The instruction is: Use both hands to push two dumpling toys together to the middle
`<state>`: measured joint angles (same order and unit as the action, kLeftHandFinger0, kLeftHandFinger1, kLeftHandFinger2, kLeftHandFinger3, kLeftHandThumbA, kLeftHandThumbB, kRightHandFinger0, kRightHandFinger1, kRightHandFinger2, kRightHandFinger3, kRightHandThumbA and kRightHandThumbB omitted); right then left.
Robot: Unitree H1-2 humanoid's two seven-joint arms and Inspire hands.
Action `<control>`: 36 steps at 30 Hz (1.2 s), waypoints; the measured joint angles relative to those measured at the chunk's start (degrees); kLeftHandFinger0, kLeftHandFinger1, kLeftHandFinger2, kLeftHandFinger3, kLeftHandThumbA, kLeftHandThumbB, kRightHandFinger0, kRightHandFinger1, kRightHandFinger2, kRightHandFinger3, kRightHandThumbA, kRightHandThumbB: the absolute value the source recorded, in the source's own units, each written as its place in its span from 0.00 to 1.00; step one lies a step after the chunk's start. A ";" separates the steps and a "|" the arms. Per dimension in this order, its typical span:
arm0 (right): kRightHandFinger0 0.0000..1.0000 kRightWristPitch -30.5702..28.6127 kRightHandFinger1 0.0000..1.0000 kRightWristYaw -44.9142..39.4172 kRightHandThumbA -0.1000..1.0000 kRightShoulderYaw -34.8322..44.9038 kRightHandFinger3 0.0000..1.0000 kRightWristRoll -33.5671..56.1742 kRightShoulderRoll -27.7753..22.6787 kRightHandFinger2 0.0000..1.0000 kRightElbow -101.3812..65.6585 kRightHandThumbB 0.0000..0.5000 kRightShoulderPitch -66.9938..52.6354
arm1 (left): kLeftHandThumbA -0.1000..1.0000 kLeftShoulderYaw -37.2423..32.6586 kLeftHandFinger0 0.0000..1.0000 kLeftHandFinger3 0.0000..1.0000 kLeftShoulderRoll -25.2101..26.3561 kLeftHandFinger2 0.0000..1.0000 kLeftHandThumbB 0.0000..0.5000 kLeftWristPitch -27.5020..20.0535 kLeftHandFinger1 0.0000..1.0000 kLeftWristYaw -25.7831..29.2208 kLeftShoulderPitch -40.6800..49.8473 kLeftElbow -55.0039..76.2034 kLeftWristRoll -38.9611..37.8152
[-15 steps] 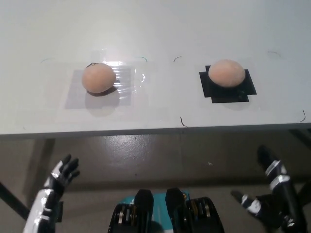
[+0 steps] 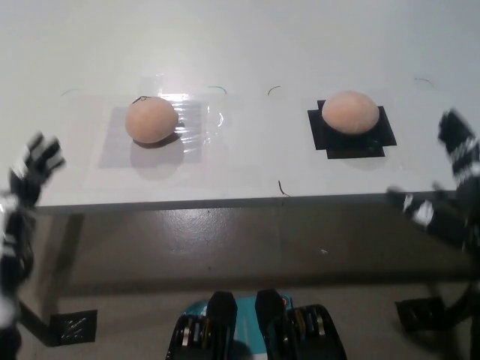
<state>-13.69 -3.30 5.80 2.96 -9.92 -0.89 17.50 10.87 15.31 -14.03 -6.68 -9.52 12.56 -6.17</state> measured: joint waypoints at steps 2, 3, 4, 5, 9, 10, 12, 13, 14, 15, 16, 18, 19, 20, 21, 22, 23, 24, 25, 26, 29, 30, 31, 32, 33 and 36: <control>1.00 0.65 1.00 0.09 1.00 0.82 1.00 0.33 -0.27 1.00 3.06 0.41 3.24 | 1.00 0.98 1.00 1.00 0.55 1.00 0.44 0.91 1.00 -0.03 -3.06 -3.67 -1.00; 1.00 0.85 1.00 0.10 1.00 1.02 1.00 0.44 -0.30 1.00 3.92 0.40 4.05 | 1.00 1.19 1.00 1.00 0.71 1.00 0.46 1.12 1.00 -0.02 -3.90 -4.81 -1.25; 1.00 1.10 1.00 0.10 1.00 1.41 1.00 0.67 -0.35 1.00 6.00 0.40 5.88 | 1.00 1.62 1.00 1.00 1.22 1.00 0.46 1.41 1.00 -0.05 -6.23 -8.02 -1.75; 1.00 1.14 1.00 0.11 1.00 1.61 1.00 0.84 -0.37 1.00 7.59 0.42 7.21 | 1.00 1.77 1.00 1.00 1.58 1.00 0.54 1.57 1.00 -0.09 -7.73 -10.13 -2.02; 1.00 1.24 1.00 0.43 1.00 1.91 1.00 0.88 -0.38 1.00 16.36 0.41 12.44 | 1.00 1.88 1.00 1.00 2.81 1.00 0.62 2.62 1.00 -0.07 -14.19 -17.59 -2.48; 1.00 1.23 1.00 0.53 1.00 1.93 1.00 0.83 -0.39 1.00 17.90 0.41 13.23 | 1.00 1.86 1.00 1.00 2.94 1.00 0.64 2.87 1.00 -0.08 -15.20 -18.34 -2.52; 1.00 1.15 1.00 1.10 1.00 1.96 1.00 0.57 -0.43 1.00 22.75 0.40 15.77 | 1.00 1.82 1.00 1.00 3.03 1.00 0.65 3.82 1.00 -0.04 -17.82 -20.45 -2.54; 1.00 1.11 1.00 1.38 1.00 1.98 1.00 0.52 -0.43 1.00 25.16 0.37 17.07 | 1.00 1.73 1.00 1.00 3.04 1.00 0.62 4.39 1.00 0.06 -19.36 -21.46 -2.41; 1.00 1.01 1.00 1.61 1.00 2.05 1.00 0.53 -0.43 1.00 27.14 0.34 18.26 | 1.00 1.56 1.00 1.00 3.04 1.00 0.58 4.77 1.00 0.15 -20.55 -22.46 -2.24; 1.00 0.98 1.00 1.83 1.00 2.19 1.00 0.55 -0.43 1.00 29.22 0.34 19.68 | 1.00 1.37 1.00 1.00 3.04 1.00 0.56 5.18 1.00 0.26 -21.81 -23.93 -1.95; 1.00 0.95 1.00 1.97 1.00 2.28 1.00 0.55 -0.43 1.00 30.59 0.36 20.46 | 1.00 1.20 1.00 1.00 3.04 1.00 0.58 5.45 1.00 0.29 -22.80 -24.92 -1.75; 1.00 0.94 1.00 2.35 1.00 2.79 1.00 0.76 -0.43 1.00 33.36 0.36 22.39 | 1.00 0.68 1.00 1.00 3.05 1.00 0.57 5.89 1.00 0.39 -24.90 -27.35 -1.22; 1.00 0.94 1.00 2.54 1.00 3.12 1.00 0.93 -0.43 1.00 34.91 0.33 23.52 | 1.00 0.36 1.00 1.00 3.05 1.00 0.55 6.18 1.00 0.54 -25.88 -28.63 -0.86; 1.00 0.93 1.00 2.68 1.00 3.55 1.00 1.21 -0.43 1.00 36.52 0.37 24.58 | 1.00 -0.10 1.00 1.00 3.04 1.00 0.56 6.51 1.00 0.66 -27.03 -29.77 -0.44; 1.00 0.93 1.00 2.77 1.00 3.96 1.00 1.42 -0.43 1.00 37.86 0.36 25.50 | 1.00 -0.53 1.00 1.00 3.05 1.00 0.58 6.74 1.00 0.70 -27.97 -30.80 -0.14; 1.00 0.92 1.00 2.83 1.00 4.15 1.00 1.51 -0.43 1.00 38.59 0.37 26.12 | 1.00 -0.75 1.00 1.00 3.05 1.00 0.58 6.85 1.00 0.77 -28.46 -31.36 0.09; 1.00 0.92 1.00 2.92 1.00 4.59 1.00 1.68 -0.47 1.00 41.15 0.36 27.56 | 1.00 -1.57 1.00 1.00 3.06 1.00 0.56 7.07 1.00 0.95 -29.93 -33.18 0.75; 1.00 0.92 1.00 3.01 1.00 4.77 1.00 1.76 -0.46 1.00 42.21 0.34 28.35 | 1.00 -2.10 1.00 1.00 3.06 1.00 0.56 7.13 1.00 0.97 -30.89 -34.28 1.16; 1.00 0.82 1.00 3.07 1.00 4.89 1.00 1.82 -0.47 1.00 43.47 0.33 29.22 | 1.00 -2.68 1.00 1.00 3.06 1.00 0.58 7.10 1.00 0.97 -31.98 -35.47 1.77; 1.00 0.74 1.00 3.14 1.00 5.04 1.00 1.84 -0.50 1.00 44.79 0.33 30.15 | 1.00 -3.20 1.00 1.00 3.06 1.00 0.65 7.09 1.00 1.01 -32.98 -37.14 2.35; 1.00 0.32 1.00 3.31 1.00 5.27 1.00 1.92 -0.54 1.00 48.58 0.33 32.25 | 1.00 -4.76 1.00 1.00 3.06 1.00 0.75 6.80 1.00 1.45 -35.75 -41.59 3.79; 1.00 0.00 1.00 3.43 1.00 5.32 1.00 1.97 -0.54 1.00 50.39 0.35 33.19 | 1.00 -5.19 1.00 1.00 3.06 1.00 0.81 6.70 1.00 1.53 -36.76 -43.55 4.31; 1.00 -0.15 1.00 3.49 1.00 5.33 1.00 2.01 -0.54 1.00 51.33 0.34 33.70 | 1.00 -5.45 1.00 1.00 3.06 1.00 0.81 6.65 1.00 1.56 -37.20 -44.52 4.52; 1.00 -0.36 1.00 3.58 1.00 5.35 1.00 2.09 -0.54 1.00 52.41 0.35 34.30 | 1.00 -5.75 1.00 1.00 3.06 1.00 0.79 6.57 1.00 1.55 -37.56 -45.66 4.79; 1.00 -0.54 1.00 3.62 1.00 5.36 1.00 2.15 -0.54 1.00 52.90 0.37 34.55 | 1.00 -5.96 1.00 1.00 3.06 1.00 0.79 6.47 1.00 1.55 -37.72 -46.29 4.96; 1.00 -1.57 1.00 3.92 1.00 5.38 1.00 2.43 -0.54 1.00 55.49 0.38 35.53 | 1.00 -7.02 1.00 1.00 3.05 1.00 0.74 5.57 1.00 1.64 -37.98 -49.68 5.77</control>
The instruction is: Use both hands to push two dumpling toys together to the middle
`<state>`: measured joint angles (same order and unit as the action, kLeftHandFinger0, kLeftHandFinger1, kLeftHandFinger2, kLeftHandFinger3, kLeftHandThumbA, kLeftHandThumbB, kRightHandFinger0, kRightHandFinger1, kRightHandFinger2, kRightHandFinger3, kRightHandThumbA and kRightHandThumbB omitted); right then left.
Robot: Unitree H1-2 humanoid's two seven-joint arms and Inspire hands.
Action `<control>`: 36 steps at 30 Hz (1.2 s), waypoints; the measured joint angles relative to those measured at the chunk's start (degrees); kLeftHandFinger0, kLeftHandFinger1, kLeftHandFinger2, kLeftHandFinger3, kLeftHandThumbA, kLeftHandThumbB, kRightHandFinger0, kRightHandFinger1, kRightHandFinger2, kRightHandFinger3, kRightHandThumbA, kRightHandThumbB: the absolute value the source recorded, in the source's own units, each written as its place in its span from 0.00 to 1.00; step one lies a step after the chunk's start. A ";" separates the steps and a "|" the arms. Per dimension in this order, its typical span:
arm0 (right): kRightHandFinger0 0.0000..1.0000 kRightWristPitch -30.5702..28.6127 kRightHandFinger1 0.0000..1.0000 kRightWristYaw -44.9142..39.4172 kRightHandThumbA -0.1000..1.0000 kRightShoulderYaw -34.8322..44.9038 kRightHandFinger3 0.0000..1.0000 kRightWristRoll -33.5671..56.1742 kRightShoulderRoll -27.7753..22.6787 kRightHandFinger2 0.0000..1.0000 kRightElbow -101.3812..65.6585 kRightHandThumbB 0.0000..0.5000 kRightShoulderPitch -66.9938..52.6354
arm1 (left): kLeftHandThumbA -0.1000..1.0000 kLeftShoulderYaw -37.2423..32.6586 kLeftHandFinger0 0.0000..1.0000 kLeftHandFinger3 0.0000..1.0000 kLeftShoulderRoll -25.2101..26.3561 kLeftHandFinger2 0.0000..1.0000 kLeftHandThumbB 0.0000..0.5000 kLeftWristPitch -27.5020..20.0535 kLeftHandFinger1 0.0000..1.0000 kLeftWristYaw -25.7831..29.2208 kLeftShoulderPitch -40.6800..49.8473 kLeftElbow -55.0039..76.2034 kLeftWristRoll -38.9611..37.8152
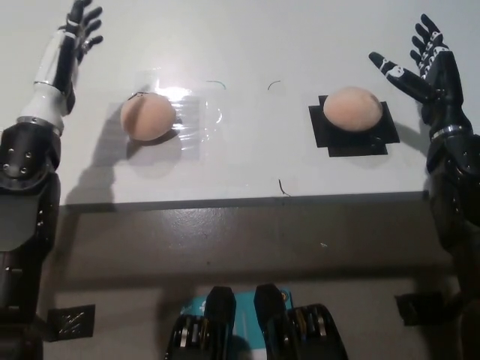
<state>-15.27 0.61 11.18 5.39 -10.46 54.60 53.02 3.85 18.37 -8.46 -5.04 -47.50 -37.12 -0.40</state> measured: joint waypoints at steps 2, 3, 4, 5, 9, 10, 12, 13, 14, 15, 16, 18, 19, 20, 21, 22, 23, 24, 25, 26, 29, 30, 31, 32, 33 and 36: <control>1.00 -0.44 1.00 0.15 1.00 0.00 1.00 0.18 0.00 1.00 1.69 0.38 0.36 | 1.00 -0.83 1.00 1.00 0.00 1.00 0.77 -0.70 1.00 0.08 -0.04 -2.52 0.60; 1.00 -0.59 1.00 0.17 1.00 0.00 1.00 0.24 0.00 1.00 2.18 0.39 0.46 | 1.00 -1.03 1.00 1.00 0.00 1.00 0.78 -0.98 1.00 0.09 -0.05 -3.16 0.74; 1.00 -0.79 1.00 0.21 1.00 0.00 1.00 0.36 0.01 1.00 2.71 0.39 0.51 | 1.00 -1.29 1.00 1.00 -0.01 1.00 0.84 -1.56 1.00 0.14 -0.05 -4.40 1.04; 1.00 -1.03 1.00 0.25 1.00 0.00 1.00 0.44 0.01 1.00 3.13 0.40 0.55 | 1.00 -1.45 1.00 1.00 -0.01 1.00 0.81 -1.92 1.00 0.21 -0.05 -5.29 1.28; 1.00 -1.73 1.00 0.46 1.00 0.04 1.00 0.68 0.01 1.00 3.76 0.38 0.55 | 1.00 -1.66 1.00 1.00 -0.13 1.00 0.80 -3.48 1.00 0.61 -0.08 -8.51 1.89; 1.00 -1.89 1.00 0.50 1.00 0.05 1.00 0.73 0.02 1.00 3.76 0.37 0.55 | 1.00 -1.69 1.00 1.00 -0.18 1.00 0.81 -3.82 1.00 0.72 -0.08 -9.00 1.99; 1.00 -2.17 1.00 0.50 1.00 0.05 1.00 0.87 0.03 1.00 3.76 0.41 0.55 | 1.00 -1.89 1.00 1.00 -0.31 1.00 0.93 -4.45 1.00 0.93 -0.07 -10.18 2.31; 1.00 -2.30 1.00 0.51 1.00 0.07 1.00 0.97 0.03 1.00 3.78 0.42 0.55 | 1.00 -1.98 1.00 1.00 -0.34 1.00 0.94 -4.71 1.00 0.94 -0.06 -10.65 2.41; 1.00 -2.46 1.00 0.50 1.00 0.10 1.00 1.07 0.04 1.00 3.90 0.42 0.55 | 1.00 -2.10 1.00 1.00 -0.38 1.00 0.91 -5.03 1.00 0.96 0.00 -11.23 2.56; 1.00 -2.65 1.00 0.50 1.00 0.19 1.00 1.22 0.04 1.00 4.22 0.42 0.54 | 1.00 -2.31 1.00 1.00 -0.41 1.00 0.90 -5.31 1.00 1.02 0.23 -11.31 2.82; 1.00 -2.75 1.00 0.50 1.00 0.27 1.00 1.33 0.04 1.00 4.34 0.41 0.49 | 1.00 -2.39 1.00 1.00 -0.45 1.00 0.85 -5.52 1.00 1.02 0.39 -11.41 2.91; 1.00 -2.98 1.00 0.51 1.00 0.28 1.00 1.54 0.07 1.00 4.44 0.39 0.37 | 1.00 -2.36 1.00 1.00 -0.60 1.00 0.81 -6.16 1.00 0.88 0.77 -11.82 2.90; 1.00 -3.05 1.00 0.51 1.00 0.28 1.00 1.62 0.08 1.00 4.44 0.39 0.27 | 1.00 -2.34 1.00 1.00 -0.73 1.00 0.81 -6.61 1.00 0.80 0.94 -12.20 2.85; 1.00 -3.11 1.00 0.51 1.00 0.27 1.00 1.68 0.12 1.00 4.44 0.40 0.20 | 1.00 -2.30 1.00 1.00 -0.81 1.00 0.75 -6.76 1.00 0.75 1.04 -12.46 2.82; 1.00 -3.15 1.00 0.49 1.00 0.27 1.00 1.78 0.20 1.00 4.44 0.43 0.08 | 1.00 -2.30 1.00 1.00 -0.89 1.00 0.73 -7.08 1.00 0.72 1.13 -12.86 2.82; 1.00 -3.22 1.00 0.45 1.00 0.27 1.00 1.90 0.31 1.00 4.47 0.44 -0.09 | 1.00 -2.32 1.00 1.00 -0.98 1.00 0.71 -7.61 1.00 0.73 1.21 -13.18 2.83; 1.00 -3.39 1.00 0.43 1.00 0.27 1.00 1.96 0.38 1.00 4.70 0.45 -0.15 | 1.00 -2.38 1.00 1.00 -1.01 1.00 0.70 -7.82 1.00 0.74 1.29 -13.33 2.87; 1.00 -3.59 1.00 0.39 1.00 0.27 1.00 2.07 0.56 1.00 5.22 0.43 -0.29 | 1.00 -2.51 1.00 1.00 -1.06 1.00 0.70 -8.18 1.00 0.77 1.44 -13.48 3.00; 1.00 -3.77 1.00 0.39 1.00 0.25 1.00 2.16 0.76 1.00 5.64 0.44 -0.47 | 1.00 -2.73 1.00 1.00 -1.08 1.00 0.71 -8.49 1.00 0.81 1.60 -13.60 3.12; 1.00 -3.96 1.00 0.39 1.00 0.18 1.00 2.18 0.96 1.00 6.11 0.44 -0.62 | 1.00 -2.95 1.00 1.00 -1.11 1.00 0.71 -8.77 1.00 0.81 1.73 -13.73 3.21; 1.00 -4.86 1.00 0.40 1.00 -0.31 1.00 2.17 1.51 1.00 7.52 0.41 -1.18 | 1.00 -3.31 1.00 1.00 -1.48 1.00 0.76 -9.27 1.00 0.74 2.28 -14.13 3.20; 1.00 -5.01 1.00 0.36 1.00 -0.33 1.00 2.18 1.76 1.00 7.94 0.44 -1.37 | 1.00 -3.38 1.00 1.00 -1.68 1.00 0.80 -9.43 1.00 0.74 2.54 -14.17 3.19; 1.00 -5.09 1.00 0.34 1.00 -0.33 1.00 2.20 1.97 1.00 8.12 0.44 -1.48 | 1.00 -3.42 1.00 1.00 -1.78 1.00 0.81 -9.49 1.00 0.74 2.68 -14.19 3.19; 1.00 -5.47 1.00 0.17 1.00 -0.34 1.00 2.27 2.43 1.00 8.50 0.46 -1.72 | 1.00 -3.62 1.00 1.00 -2.15 1.00 0.83 -9.64 1.00 0.74 2.95 -14.38 3.21; 1.00 -5.63 1.00 0.09 1.00 -0.36 1.00 2.31 2.71 1.00 8.76 0.46 -1.79 | 1.00 -3.71 1.00 1.00 -2.31 1.00 0.81 -9.71 1.00 0.75 3.01 -14.56 3.22; 1.00 -6.41 1.00 -0.19 1.00 -0.66 1.00 2.31 3.67 1.00 10.05 0.47 -1.85 | 1.00 -4.24 1.00 1.00 -2.98 1.00 0.76 -9.72 1.00 0.85 3.43 -14.59 3.61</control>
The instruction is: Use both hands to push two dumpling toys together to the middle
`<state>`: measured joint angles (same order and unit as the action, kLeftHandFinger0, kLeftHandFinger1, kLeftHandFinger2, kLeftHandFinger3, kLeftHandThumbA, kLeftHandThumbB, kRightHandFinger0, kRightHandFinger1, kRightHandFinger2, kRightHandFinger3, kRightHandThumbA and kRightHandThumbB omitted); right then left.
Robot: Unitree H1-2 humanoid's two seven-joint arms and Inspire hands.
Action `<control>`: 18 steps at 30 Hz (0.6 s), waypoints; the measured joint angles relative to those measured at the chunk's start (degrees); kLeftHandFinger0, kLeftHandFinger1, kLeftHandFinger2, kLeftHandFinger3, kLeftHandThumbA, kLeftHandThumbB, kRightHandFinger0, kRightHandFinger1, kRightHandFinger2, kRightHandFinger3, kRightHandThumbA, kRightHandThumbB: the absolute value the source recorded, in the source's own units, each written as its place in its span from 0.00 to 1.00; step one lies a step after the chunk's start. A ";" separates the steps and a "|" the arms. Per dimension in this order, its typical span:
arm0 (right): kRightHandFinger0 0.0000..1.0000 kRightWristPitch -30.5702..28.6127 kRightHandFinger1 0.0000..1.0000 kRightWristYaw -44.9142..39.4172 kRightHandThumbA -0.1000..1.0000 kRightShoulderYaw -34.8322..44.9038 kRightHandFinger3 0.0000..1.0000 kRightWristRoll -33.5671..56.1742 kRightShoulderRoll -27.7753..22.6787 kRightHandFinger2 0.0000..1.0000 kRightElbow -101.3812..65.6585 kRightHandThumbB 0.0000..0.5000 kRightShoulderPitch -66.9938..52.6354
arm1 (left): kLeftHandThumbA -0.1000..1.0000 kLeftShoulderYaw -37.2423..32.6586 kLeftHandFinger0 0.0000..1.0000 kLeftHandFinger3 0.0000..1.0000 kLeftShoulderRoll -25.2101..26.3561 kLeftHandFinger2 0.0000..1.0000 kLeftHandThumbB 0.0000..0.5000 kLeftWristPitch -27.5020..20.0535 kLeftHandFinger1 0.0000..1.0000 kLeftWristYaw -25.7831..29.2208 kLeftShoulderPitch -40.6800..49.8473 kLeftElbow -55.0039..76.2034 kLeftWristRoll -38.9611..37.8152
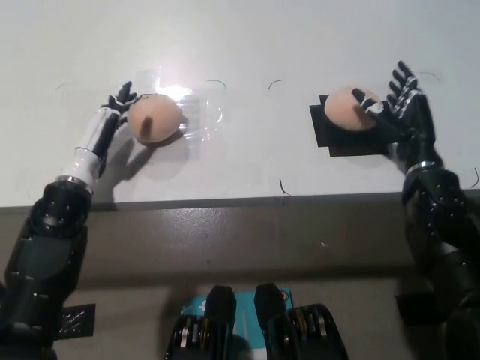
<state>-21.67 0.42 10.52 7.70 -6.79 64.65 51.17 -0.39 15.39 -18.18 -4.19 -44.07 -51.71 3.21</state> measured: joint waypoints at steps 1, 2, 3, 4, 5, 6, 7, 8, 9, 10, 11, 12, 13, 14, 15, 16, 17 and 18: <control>1.00 -0.12 1.00 -0.06 1.00 -0.07 1.00 0.00 0.27 1.00 0.33 0.45 -0.01 | 1.00 -0.08 1.00 1.00 -0.18 1.00 0.73 0.00 1.00 0.00 0.17 0.05 0.14; 1.00 -0.23 1.00 -0.08 1.00 -0.17 1.00 -0.02 0.45 1.00 0.53 0.43 -0.02 | 1.00 -0.14 1.00 1.00 -0.32 1.00 0.72 -0.01 1.00 0.01 0.26 0.04 0.25; 1.00 -0.32 1.00 -0.08 1.00 -0.39 1.00 -0.06 0.70 1.00 0.87 0.45 -0.02 | 1.00 -0.27 1.00 1.00 -0.49 1.00 0.76 -0.13 1.00 0.02 0.41 0.00 0.41; 1.00 -0.35 1.00 -0.07 1.00 -0.59 1.00 -0.11 1.00 1.00 1.09 0.48 -0.06 | 1.00 -0.37 1.00 1.00 -0.59 1.00 0.77 -0.24 1.00 0.02 0.56 0.01 0.55; 1.00 -0.35 1.00 -0.06 1.00 -0.73 1.00 -0.14 1.19 1.00 1.15 0.50 -0.09 | 1.00 -0.43 1.00 1.00 -0.64 1.00 0.78 -0.33 1.00 0.02 0.65 0.01 0.64; 1.00 -0.37 1.00 -0.05 1.00 -0.91 1.00 -0.19 1.36 1.00 1.16 0.51 -0.16 | 1.00 -0.44 1.00 1.00 -0.71 1.00 0.79 -0.42 1.00 0.02 0.72 0.03 0.69; 1.00 -0.39 1.00 -0.04 1.00 -1.08 1.00 -0.24 1.46 1.00 1.17 0.51 -0.21 | 1.00 -0.43 1.00 1.00 -0.78 1.00 0.79 -0.48 1.00 0.01 0.84 0.08 0.69; 1.00 -0.44 1.00 -0.04 1.00 -1.39 1.00 -0.39 1.62 1.00 1.18 0.53 -0.28 | 1.00 -0.43 1.00 1.00 -0.88 1.00 0.78 -0.55 1.00 0.00 1.08 0.20 0.69; 1.00 -0.46 1.00 -0.05 1.00 -1.55 1.00 -0.47 1.73 1.00 1.20 0.53 -0.33 | 1.00 -0.43 1.00 1.00 -0.96 1.00 0.78 -0.56 1.00 0.00 1.27 0.38 0.69; 1.00 -0.47 1.00 -0.06 1.00 -1.67 1.00 -0.50 1.91 1.00 1.23 0.54 -0.40 | 1.00 -0.43 1.00 1.00 -1.08 1.00 0.74 -0.55 1.00 0.01 1.48 0.75 0.70; 1.00 -0.47 1.00 -0.07 1.00 -1.71 1.00 -0.49 2.13 1.00 1.27 0.55 -0.48 | 1.00 -0.45 1.00 1.00 -1.31 1.00 0.71 -0.56 1.00 0.01 1.68 1.23 0.73; 1.00 -0.47 1.00 -0.07 1.00 -1.71 1.00 -0.48 2.35 1.00 1.33 0.54 -0.53 | 1.00 -0.49 1.00 1.00 -1.48 1.00 0.70 -0.57 1.00 0.01 1.69 1.51 0.76; 1.00 -0.47 1.00 -0.08 1.00 -1.72 1.00 -0.47 2.60 1.00 1.34 0.54 -0.58 | 1.00 -0.53 1.00 1.00 -1.64 1.00 0.70 -0.57 1.00 0.02 1.69 1.76 0.80; 1.00 -0.48 1.00 -0.09 1.00 -1.74 1.00 -0.47 2.83 1.00 1.32 0.54 -0.62 | 1.00 -0.57 1.00 1.00 -1.74 1.00 0.70 -0.59 1.00 0.02 1.69 1.91 0.84; 1.00 -0.50 1.00 -0.13 1.00 -1.79 1.00 -0.47 3.22 1.00 1.27 0.54 -0.78 | 1.00 -0.65 1.00 1.00 -2.00 1.00 0.71 -0.61 1.00 0.02 1.69 2.21 0.97; 1.00 -0.66 1.00 -0.15 1.00 -1.87 1.00 -0.48 3.40 1.00 1.18 0.53 -0.94 | 1.00 -0.68 1.00 1.00 -2.15 1.00 0.71 -0.61 1.00 0.02 1.69 2.42 1.03; 1.00 -0.87 1.00 -0.17 1.00 -1.96 1.00 -0.49 3.56 1.00 1.04 0.51 -1.12 | 1.00 -0.71 1.00 1.00 -2.39 1.00 0.71 -0.61 1.00 0.01 1.70 2.66 1.09; 1.00 -1.00 1.00 -0.18 1.00 -2.05 1.00 -0.51 3.66 1.00 0.96 0.50 -1.22 | 1.00 -0.71 1.00 1.00 -2.54 1.00 0.73 -0.61 1.00 -0.02 1.72 2.82 1.10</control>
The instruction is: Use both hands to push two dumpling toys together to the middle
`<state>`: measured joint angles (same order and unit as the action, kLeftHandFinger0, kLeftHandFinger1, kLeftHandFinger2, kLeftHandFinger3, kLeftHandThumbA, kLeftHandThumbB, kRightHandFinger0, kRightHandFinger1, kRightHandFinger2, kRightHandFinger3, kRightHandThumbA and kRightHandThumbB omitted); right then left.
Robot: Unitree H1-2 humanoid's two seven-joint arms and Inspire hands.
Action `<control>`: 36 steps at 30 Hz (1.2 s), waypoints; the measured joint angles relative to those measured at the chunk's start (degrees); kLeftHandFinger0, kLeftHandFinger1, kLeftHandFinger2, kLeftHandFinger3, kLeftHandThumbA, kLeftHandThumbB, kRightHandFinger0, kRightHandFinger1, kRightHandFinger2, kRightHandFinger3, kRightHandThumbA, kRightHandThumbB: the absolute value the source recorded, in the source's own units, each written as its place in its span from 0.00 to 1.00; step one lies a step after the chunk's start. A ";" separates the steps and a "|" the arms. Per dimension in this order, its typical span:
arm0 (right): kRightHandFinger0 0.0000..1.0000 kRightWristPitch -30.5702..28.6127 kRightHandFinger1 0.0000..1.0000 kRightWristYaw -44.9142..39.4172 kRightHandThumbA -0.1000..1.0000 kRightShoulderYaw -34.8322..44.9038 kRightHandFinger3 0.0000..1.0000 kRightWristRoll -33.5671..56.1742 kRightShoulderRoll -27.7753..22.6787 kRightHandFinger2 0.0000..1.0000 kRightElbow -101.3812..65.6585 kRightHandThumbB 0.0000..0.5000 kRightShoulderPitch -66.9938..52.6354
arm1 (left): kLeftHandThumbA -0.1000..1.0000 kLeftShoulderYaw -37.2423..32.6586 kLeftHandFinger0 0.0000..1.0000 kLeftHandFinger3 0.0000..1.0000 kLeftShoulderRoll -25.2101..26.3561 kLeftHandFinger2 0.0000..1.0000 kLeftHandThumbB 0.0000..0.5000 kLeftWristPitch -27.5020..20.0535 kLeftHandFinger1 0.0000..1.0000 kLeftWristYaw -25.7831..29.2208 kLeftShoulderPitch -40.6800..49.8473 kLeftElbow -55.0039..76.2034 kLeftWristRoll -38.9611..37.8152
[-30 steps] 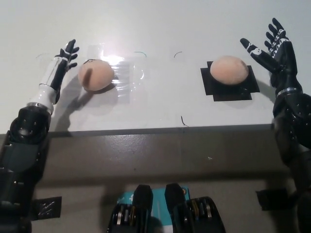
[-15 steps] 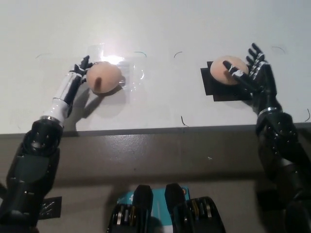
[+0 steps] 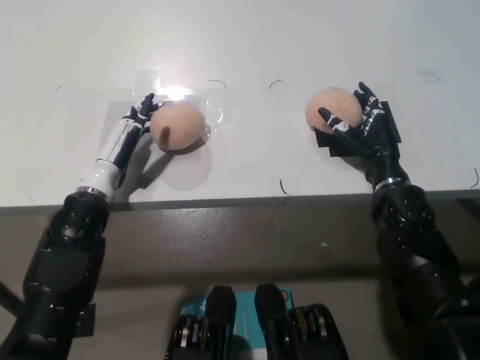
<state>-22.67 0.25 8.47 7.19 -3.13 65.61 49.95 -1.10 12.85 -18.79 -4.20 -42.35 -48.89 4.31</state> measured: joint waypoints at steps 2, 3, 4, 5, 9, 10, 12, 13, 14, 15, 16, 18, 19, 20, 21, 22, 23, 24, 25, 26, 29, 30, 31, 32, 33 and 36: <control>1.00 -0.18 1.00 0.00 1.00 -0.10 1.00 -0.01 0.24 1.00 -0.16 0.47 -0.17 | 1.00 -0.01 1.00 1.00 -0.24 1.00 0.76 0.00 1.00 -0.08 0.02 0.26 0.01; 1.00 -0.29 1.00 0.00 1.00 -0.14 1.00 -0.01 0.49 1.00 -0.31 0.45 -0.26 | 1.00 -0.04 1.00 1.00 -0.35 1.00 0.81 -0.01 1.00 -0.11 0.05 0.46 0.02; 1.00 -0.33 1.00 0.00 1.00 -0.25 1.00 -0.05 0.75 1.00 -0.60 0.44 -0.41 | 1.00 -0.09 1.00 1.00 -0.44 1.00 0.82 -0.01 1.00 -0.13 0.09 0.61 0.05; 1.00 -0.33 1.00 0.01 1.00 -0.34 1.00 -0.07 0.98 1.00 -0.93 0.41 -0.58 | 1.00 -0.11 1.00 1.00 -0.55 1.00 0.82 0.04 1.00 -0.14 0.18 0.90 0.10; 1.00 -0.47 1.00 0.19 1.00 -0.87 1.00 -0.36 2.35 1.00 -2.84 0.36 -1.79 | 1.00 -0.56 1.00 1.00 -1.22 1.00 0.79 0.80 1.00 -0.23 1.11 2.71 0.37; 1.00 -0.47 1.00 0.32 1.00 -1.09 1.00 -0.51 2.81 1.00 -3.40 0.36 -2.12 | 1.00 -0.73 1.00 1.00 -1.44 1.00 0.79 0.92 1.00 -0.23 1.25 2.81 0.44; 1.00 -0.48 1.00 0.52 1.00 -1.54 1.00 -0.83 3.48 1.00 -3.92 0.29 -2.43 | 1.00 -1.15 1.00 1.00 -1.70 1.00 0.76 1.06 1.00 -0.21 1.32 2.81 0.62; 1.00 -0.47 1.00 0.57 1.00 -1.65 1.00 -0.89 3.78 1.00 -4.11 0.30 -2.52 | 1.00 -1.35 1.00 1.00 -1.79 1.00 0.78 1.13 1.00 -0.20 1.32 2.82 0.74; 1.00 -0.47 1.00 0.65 1.00 -1.81 1.00 -1.00 4.17 1.00 -4.44 0.31 -2.68 | 1.00 -1.66 1.00 1.00 -1.95 1.00 0.78 1.18 1.00 -0.18 1.32 2.82 0.87; 1.00 -0.46 1.00 0.70 1.00 -1.89 1.00 -1.06 4.37 1.00 -4.66 0.31 -2.81 | 1.00 -1.77 1.00 1.00 -2.02 1.00 0.77 1.18 1.00 -0.17 1.32 2.82 0.90; 1.00 -0.46 1.00 0.84 1.00 -2.21 1.00 -1.26 4.84 1.00 -5.19 0.33 -3.07 | 1.00 -2.02 1.00 1.00 -2.19 1.00 0.75 1.18 1.00 -0.15 1.32 2.81 1.00; 1.00 -0.45 1.00 0.90 1.00 -2.45 1.00 -1.33 5.40 1.00 -5.64 0.33 -3.35 | 1.00 -2.42 1.00 1.00 -2.39 1.00 0.75 1.14 1.00 -0.13 1.32 2.81 1.25; 1.00 -0.45 1.00 0.92 1.00 -2.54 1.00 -1.34 5.62 1.00 -5.75 0.35 -3.43 | 1.00 -2.50 1.00 1.00 -2.47 1.00 0.75 1.12 1.00 -0.13 1.32 2.81 1.38; 1.00 -0.45 1.00 0.93 1.00 -2.57 1.00 -1.34 5.69 1.00 -5.75 0.38 -3.43 | 1.00 -2.52 1.00 1.00 -2.51 1.00 0.76 1.12 1.00 -0.13 1.32 2.81 1.42; 1.00 -0.45 1.00 0.93 1.00 -2.68 1.00 -1.36 5.78 1.00 -5.75 0.40 -3.43 | 1.00 -2.52 1.00 1.00 -2.62 1.00 0.76 1.12 1.00 -0.10 1.31 2.81 1.49; 1.00 -0.45 1.00 0.94 1.00 -2.78 1.00 -1.38 5.79 1.00 -5.74 0.42 -3.43 | 1.00 -2.52 1.00 1.00 -2.71 1.00 0.77 1.11 1.00 -0.09 1.31 2.79 1.52; 1.00 -0.45 1.00 0.94 1.00 -2.91 1.00 -1.41 5.80 1.00 -5.73 0.38 -3.43 | 1.00 -2.52 1.00 1.00 -2.80 1.00 0.80 1.09 1.00 -0.08 1.31 2.74 1.53; 1.00 -0.46 1.00 0.93 1.00 -3.11 1.00 -1.46 5.84 1.00 -5.69 0.38 -3.42 | 1.00 -2.52 1.00 1.00 -2.97 1.00 0.82 1.05 1.00 -0.08 1.30 2.63 1.52; 1.00 -0.49 1.00 0.93 1.00 -3.16 1.00 -1.46 5.93 1.00 -5.64 0.38 -3.41 | 1.00 -2.52 1.00 1.00 -3.10 1.00 0.82 1.05 1.00 -0.08 1.31 2.56 1.53; 1.00 -0.59 1.00 0.92 1.00 -3.21 1.00 -1.46 6.02 1.00 -5.49 0.42 -3.37 | 1.00 -2.51 1.00 1.00 -3.26 1.00 0.82 1.06 1.00 -0.07 1.30 2.47 1.52; 1.00 -0.71 1.00 0.94 1.00 -3.46 1.00 -1.49 6.54 1.00 -5.43 0.48 -3.36 | 1.00 -2.54 1.00 1.00 -3.81 1.00 0.81 1.06 1.00 -0.06 1.27 2.16 1.53; 1.00 -0.71 1.00 0.96 1.00 -3.58 1.00 -1.49 6.83 1.00 -5.44 0.48 -3.36 | 1.00 -2.61 1.00 1.00 -4.07 1.00 0.79 1.07 1.00 -0.06 1.27 2.14 1.56; 1.00 -0.72 1.00 0.97 1.00 -3.65 1.00 -1.50 7.08 1.00 -5.43 0.50 -3.36 | 1.00 -2.68 1.00 1.00 -4.28 1.00 0.79 1.07 1.00 -0.06 1.27 2.16 1.60; 1.00 -0.74 1.00 0.97 1.00 -3.76 1.00 -1.52 7.41 1.00 -5.42 0.48 -3.36 | 1.00 -2.75 1.00 1.00 -4.57 1.00 0.79 1.08 1.00 -0.07 1.27 2.17 1.64; 1.00 -0.78 1.00 0.97 1.00 -3.85 1.00 -1.54 7.62 1.00 -5.41 0.48 -3.36 | 1.00 -2.77 1.00 1.00 -4.83 1.00 0.78 1.09 1.00 -0.07 1.27 2.17 1.64; 1.00 -0.98 1.00 0.97 1.00 -3.96 1.00 -1.57 8.29 1.00 -5.27 0.39 -3.34 | 1.00 -2.96 1.00 1.00 -5.53 1.00 0.77 1.10 1.00 -0.08 1.27 2.17 1.69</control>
<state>-23.65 1.22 4.51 5.62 5.16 60.34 46.61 -4.06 7.32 -17.69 -4.28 -41.08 -46.72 6.00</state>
